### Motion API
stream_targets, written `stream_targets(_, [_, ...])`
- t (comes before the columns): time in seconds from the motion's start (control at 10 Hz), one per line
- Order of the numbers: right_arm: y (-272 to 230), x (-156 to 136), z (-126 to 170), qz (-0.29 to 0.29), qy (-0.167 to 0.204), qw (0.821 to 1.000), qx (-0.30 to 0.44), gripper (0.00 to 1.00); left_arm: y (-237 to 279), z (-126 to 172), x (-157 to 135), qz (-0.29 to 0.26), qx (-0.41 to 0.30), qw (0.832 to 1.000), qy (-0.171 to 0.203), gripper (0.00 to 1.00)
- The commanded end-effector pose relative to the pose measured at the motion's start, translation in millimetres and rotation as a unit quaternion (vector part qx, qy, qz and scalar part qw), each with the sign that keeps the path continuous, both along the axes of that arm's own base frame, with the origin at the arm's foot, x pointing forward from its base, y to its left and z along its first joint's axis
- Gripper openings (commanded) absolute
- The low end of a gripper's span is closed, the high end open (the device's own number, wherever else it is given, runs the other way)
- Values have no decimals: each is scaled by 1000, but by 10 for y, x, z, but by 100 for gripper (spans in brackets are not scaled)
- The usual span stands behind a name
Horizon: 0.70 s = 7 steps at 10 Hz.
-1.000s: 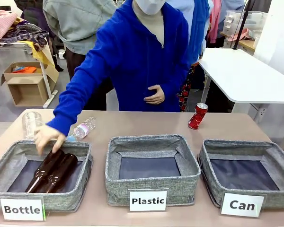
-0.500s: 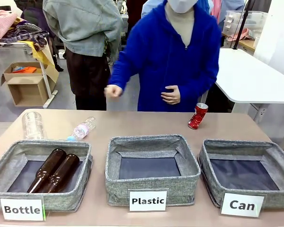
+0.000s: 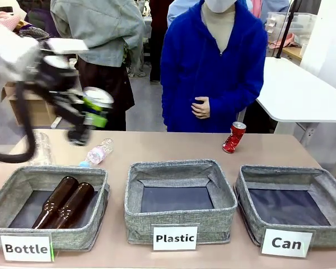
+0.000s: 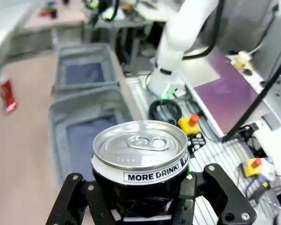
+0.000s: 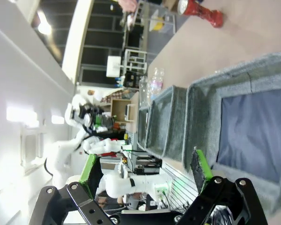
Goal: Sort the can waste into the basket.
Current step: Pick up the can waste from the table and place it in the right Fabric basket.
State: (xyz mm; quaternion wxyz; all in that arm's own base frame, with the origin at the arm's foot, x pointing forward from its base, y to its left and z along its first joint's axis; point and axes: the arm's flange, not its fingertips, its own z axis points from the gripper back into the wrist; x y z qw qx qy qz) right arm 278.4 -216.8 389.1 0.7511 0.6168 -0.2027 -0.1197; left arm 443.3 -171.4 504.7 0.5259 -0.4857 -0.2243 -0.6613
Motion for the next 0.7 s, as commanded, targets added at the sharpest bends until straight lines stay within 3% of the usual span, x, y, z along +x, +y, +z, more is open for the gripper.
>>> stream_targets(0.0, [-482, -518, 500, 21, 0, 999, -36, 100, -669, 109, 398, -43, -33, 998, 8, 0])
stream_targets(0.1, [-656, -662, 604, 3, -8, 999, -45, 100, -1238, 55, 420, -41, -34, 999, 0, 0])
stream_targets(0.2, [-821, -850, 705, -4, -12, 999, -42, 100, -1817, -13, 386, -56, -23, 998, 20, 0])
stream_targets(0.4, [-1181, -1165, 808, -90, -29, 995, -19, 100, -2916, -302, 250, -90, -29, 994, 50, 0])
stream_targets(0.5, [-867, -1026, 783, -23, -21, 998, -51, 100, -3345, -490, 155, -89, -38, 994, 57, 0])
stream_targets(0.6, [-867, -1026, 783, -23, -21, 998, -51, 100, -3728, -648, 82, -73, -51, 994, 64, 0])
